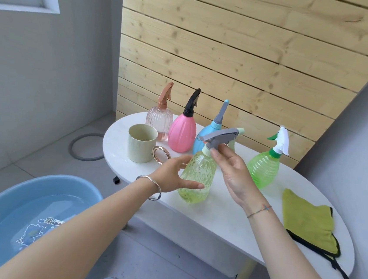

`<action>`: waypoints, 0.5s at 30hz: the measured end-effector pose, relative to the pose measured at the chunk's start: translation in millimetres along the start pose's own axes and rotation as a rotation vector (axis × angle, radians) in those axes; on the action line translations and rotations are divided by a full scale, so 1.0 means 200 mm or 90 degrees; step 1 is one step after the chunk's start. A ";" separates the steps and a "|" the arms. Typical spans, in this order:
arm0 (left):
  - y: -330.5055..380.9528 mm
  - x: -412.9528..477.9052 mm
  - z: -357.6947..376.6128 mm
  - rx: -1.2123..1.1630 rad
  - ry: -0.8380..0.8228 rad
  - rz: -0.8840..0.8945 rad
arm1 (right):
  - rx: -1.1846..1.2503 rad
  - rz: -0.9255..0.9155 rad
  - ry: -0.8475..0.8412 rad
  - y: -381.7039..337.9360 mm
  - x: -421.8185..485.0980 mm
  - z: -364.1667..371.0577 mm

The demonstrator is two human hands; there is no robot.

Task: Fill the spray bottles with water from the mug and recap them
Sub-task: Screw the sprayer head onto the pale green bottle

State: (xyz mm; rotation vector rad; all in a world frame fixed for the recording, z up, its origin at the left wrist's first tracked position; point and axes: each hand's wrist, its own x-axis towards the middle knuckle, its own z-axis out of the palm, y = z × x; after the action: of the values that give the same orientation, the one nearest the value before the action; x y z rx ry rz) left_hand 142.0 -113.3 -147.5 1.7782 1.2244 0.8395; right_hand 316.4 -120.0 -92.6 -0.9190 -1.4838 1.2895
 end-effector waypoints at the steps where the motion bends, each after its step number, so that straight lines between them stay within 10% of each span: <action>1: 0.00 0.00 0.00 -0.002 0.001 0.001 | 0.003 0.000 0.002 0.00 0.00 -0.01; 8: 0.01 0.00 0.01 -0.006 0.016 0.007 | -0.015 -0.018 0.207 0.04 0.03 0.08; 15: 0.01 0.03 0.07 0.068 0.021 0.014 | -0.072 -0.003 0.037 -0.04 0.03 -0.04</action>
State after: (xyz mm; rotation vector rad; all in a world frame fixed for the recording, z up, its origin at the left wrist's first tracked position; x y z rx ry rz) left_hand 157.0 -111.7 -152.7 1.8723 1.2940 0.8335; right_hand 322.0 -112.7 -83.0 -1.0172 -1.5248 1.1757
